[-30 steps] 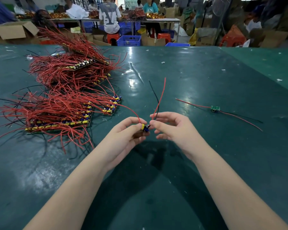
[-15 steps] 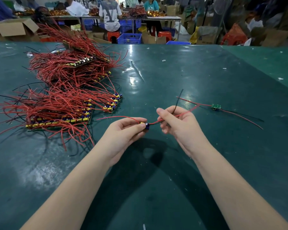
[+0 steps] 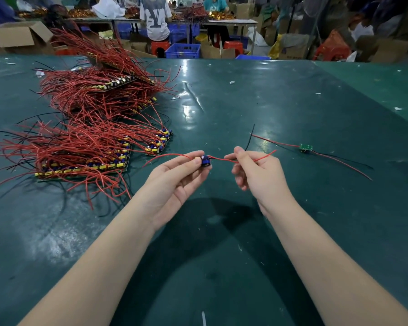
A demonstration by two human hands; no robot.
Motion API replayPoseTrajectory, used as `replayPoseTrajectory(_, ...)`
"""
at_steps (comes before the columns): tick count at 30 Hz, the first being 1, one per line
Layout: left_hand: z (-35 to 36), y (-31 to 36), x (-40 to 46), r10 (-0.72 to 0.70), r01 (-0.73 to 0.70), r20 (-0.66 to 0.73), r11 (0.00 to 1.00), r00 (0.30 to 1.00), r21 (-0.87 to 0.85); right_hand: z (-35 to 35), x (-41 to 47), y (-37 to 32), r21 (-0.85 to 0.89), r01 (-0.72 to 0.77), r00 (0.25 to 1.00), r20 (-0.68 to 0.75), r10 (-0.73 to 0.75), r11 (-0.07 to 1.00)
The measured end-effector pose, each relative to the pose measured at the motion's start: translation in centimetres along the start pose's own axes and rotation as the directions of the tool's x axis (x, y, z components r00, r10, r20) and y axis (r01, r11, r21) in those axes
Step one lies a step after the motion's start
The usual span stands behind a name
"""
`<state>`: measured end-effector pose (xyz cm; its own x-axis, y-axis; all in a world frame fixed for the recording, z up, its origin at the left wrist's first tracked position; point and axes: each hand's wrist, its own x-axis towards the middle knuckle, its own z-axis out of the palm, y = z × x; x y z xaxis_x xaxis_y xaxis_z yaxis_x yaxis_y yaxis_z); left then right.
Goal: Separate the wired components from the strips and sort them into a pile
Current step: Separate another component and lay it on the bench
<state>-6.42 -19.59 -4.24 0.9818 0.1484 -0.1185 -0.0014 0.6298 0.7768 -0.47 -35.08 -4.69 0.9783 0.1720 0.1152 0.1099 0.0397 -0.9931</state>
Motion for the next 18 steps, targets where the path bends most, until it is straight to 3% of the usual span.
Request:
replayPoseTrajectory(2,0.0,0.0,0.0,-0.002,0.002,0.019,1.000,1.000,0.001,0.1,0.1,0.1,0.052,-0.051,0.999,0.017,0.050,0.997)
replayPoseTrajectory(4,-0.1,0.2,0.0,-0.002,0.002,0.017,1.000,1.000,0.001,-0.1,0.3,-0.3,0.219,-0.164,0.986,0.069,0.153,0.962)
replayPoseTrajectory(8,-0.4,0.4,0.1,-0.006,0.006,-0.003,1.000,1.000,-0.019,-1.1,0.8,-1.4,0.529,-0.333,0.942,0.220,0.253,0.780)
replayPoseTrajectory(18,-0.3,0.5,0.1,-0.067,0.063,-0.052,0.995,0.996,-0.073,-2.0,0.9,-2.3,0.657,-0.269,0.963,0.193,0.188,0.704)
